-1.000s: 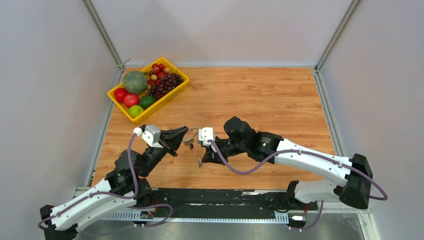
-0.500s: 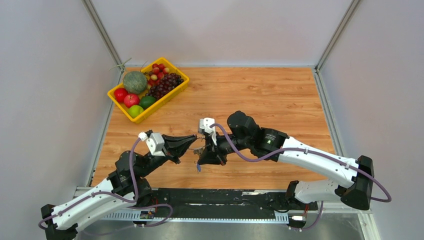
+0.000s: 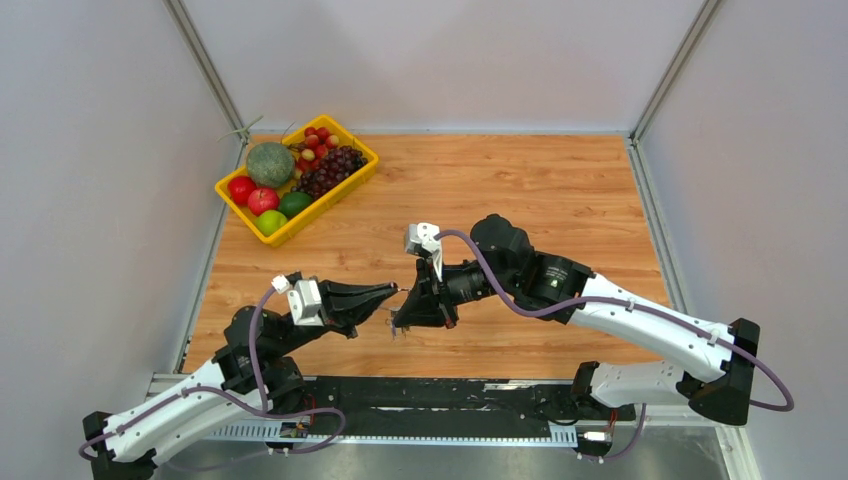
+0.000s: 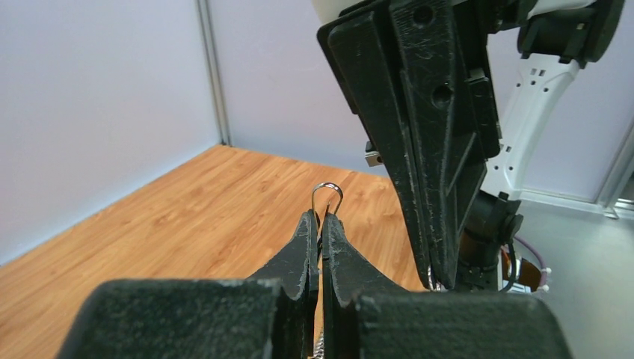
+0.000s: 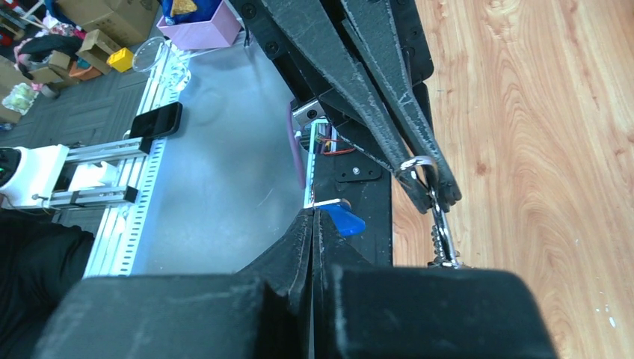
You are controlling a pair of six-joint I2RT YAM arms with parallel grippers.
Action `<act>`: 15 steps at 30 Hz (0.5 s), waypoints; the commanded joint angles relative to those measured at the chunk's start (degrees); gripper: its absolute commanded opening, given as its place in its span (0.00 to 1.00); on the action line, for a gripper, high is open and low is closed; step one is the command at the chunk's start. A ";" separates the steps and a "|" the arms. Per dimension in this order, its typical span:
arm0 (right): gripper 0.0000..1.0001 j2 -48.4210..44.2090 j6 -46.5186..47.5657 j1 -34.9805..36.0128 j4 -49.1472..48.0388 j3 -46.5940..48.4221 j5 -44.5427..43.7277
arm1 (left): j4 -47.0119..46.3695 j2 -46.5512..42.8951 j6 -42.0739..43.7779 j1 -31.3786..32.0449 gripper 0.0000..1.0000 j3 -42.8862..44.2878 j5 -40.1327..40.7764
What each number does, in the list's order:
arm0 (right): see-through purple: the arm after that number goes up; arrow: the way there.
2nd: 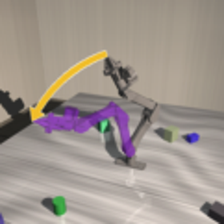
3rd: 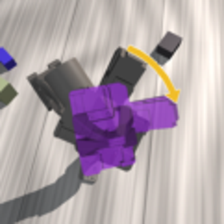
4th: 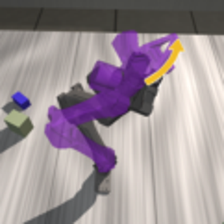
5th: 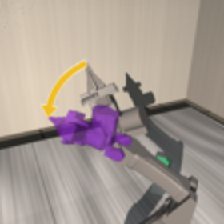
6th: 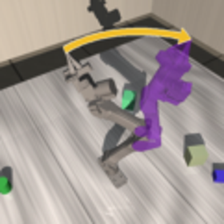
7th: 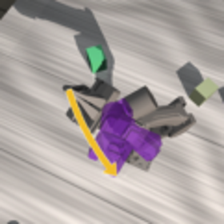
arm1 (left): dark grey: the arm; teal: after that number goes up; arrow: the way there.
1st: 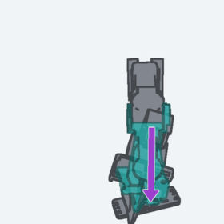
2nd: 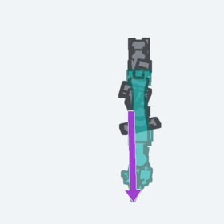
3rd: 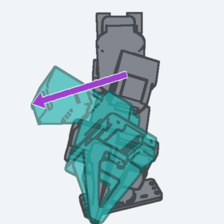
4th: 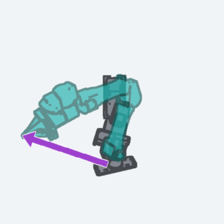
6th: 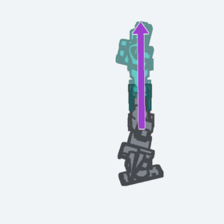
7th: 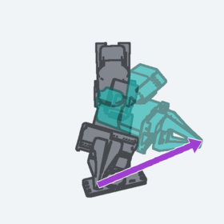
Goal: Put the keys on the keyring
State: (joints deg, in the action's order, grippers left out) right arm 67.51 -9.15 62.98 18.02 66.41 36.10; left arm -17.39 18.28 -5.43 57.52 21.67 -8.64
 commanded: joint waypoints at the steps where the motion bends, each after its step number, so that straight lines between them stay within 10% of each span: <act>1: 0.00 -1.46 -3.67 0.00 -3.24 2.41 2.17 | -4.81 -0.90 0.91 -0.01 0.00 -0.28 -4.77; 15: 0.00 -3.85 -7.82 -0.59 -7.08 0.98 4.79 | -7.97 -2.34 0.48 -0.04 0.00 -1.41 -11.51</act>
State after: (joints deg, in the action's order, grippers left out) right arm 65.58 -14.35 62.81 14.94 66.41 39.16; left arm -20.47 16.86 -5.43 57.52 20.29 -16.97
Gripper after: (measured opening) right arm 0.003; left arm 0.017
